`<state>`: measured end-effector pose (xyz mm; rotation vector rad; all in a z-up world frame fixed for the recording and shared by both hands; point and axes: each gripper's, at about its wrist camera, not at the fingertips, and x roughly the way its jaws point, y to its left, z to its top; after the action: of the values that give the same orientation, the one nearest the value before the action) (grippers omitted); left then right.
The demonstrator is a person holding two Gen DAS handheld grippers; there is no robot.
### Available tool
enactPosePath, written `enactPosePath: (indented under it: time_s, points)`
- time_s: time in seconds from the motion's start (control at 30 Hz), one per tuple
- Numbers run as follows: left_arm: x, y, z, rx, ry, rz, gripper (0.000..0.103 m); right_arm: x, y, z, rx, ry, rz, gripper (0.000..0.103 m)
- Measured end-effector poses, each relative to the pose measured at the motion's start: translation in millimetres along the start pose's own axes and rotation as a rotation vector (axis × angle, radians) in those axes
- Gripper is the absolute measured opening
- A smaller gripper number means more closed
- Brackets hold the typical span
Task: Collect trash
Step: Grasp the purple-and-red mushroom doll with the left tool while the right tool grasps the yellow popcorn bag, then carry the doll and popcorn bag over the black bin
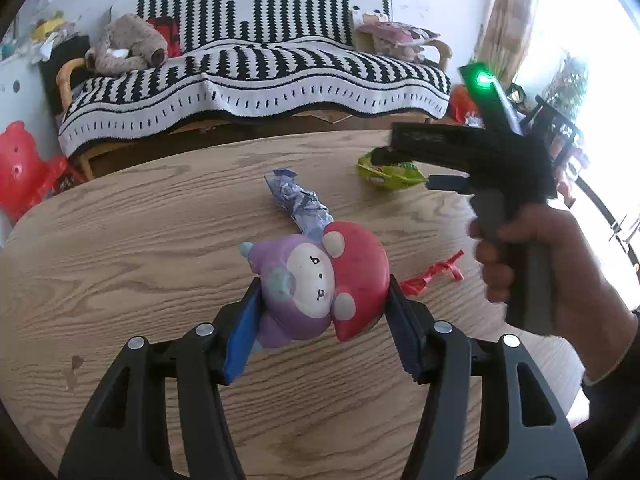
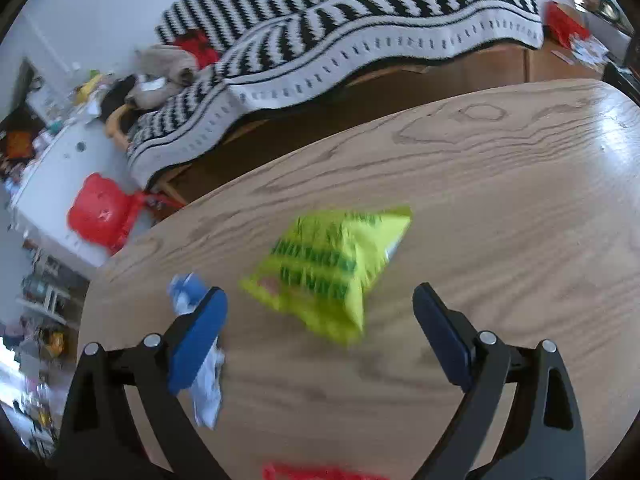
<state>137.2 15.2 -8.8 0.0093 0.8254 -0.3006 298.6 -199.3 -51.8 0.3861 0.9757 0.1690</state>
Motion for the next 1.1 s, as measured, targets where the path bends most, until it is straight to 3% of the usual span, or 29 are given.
enactPosePath:
  time_s: [0.17,0.23,0.3,0.47,0.8,1.1]
  points:
    - [-0.6,4.2,3.3,-0.01,-0.006,-0.005,0.058,24.3,23.6,21.0,-0.014,0.036,-0.092,0.088]
    - [0.3,6.2,3.8,-0.016,-0.004,-0.002,0.058,34.4,32.5,22.2,-0.044,0.062,-0.128,0.068]
    - [0.8,7.9,4.4,-0.025,-0.001,0.001,0.058,41.5,34.2,15.8,-0.049,0.094,-0.143,0.068]
    - [-4.2,10.7,8.8,-0.046,-0.013,0.005,0.058,24.0,32.2,-1.1,-0.093,0.058,-0.165,0.062]
    - [-4.4,-19.2,11.3,-0.013,-0.011,0.03,0.058,-94.2,-8.3,-74.3,-0.157,-0.021,-0.169,0.061]
    - [-6.1,-106.2,4.8,0.075,0.007,-0.056,0.058,-200.9,-84.5,-146.1,-0.115,-0.121,-0.216,0.061]
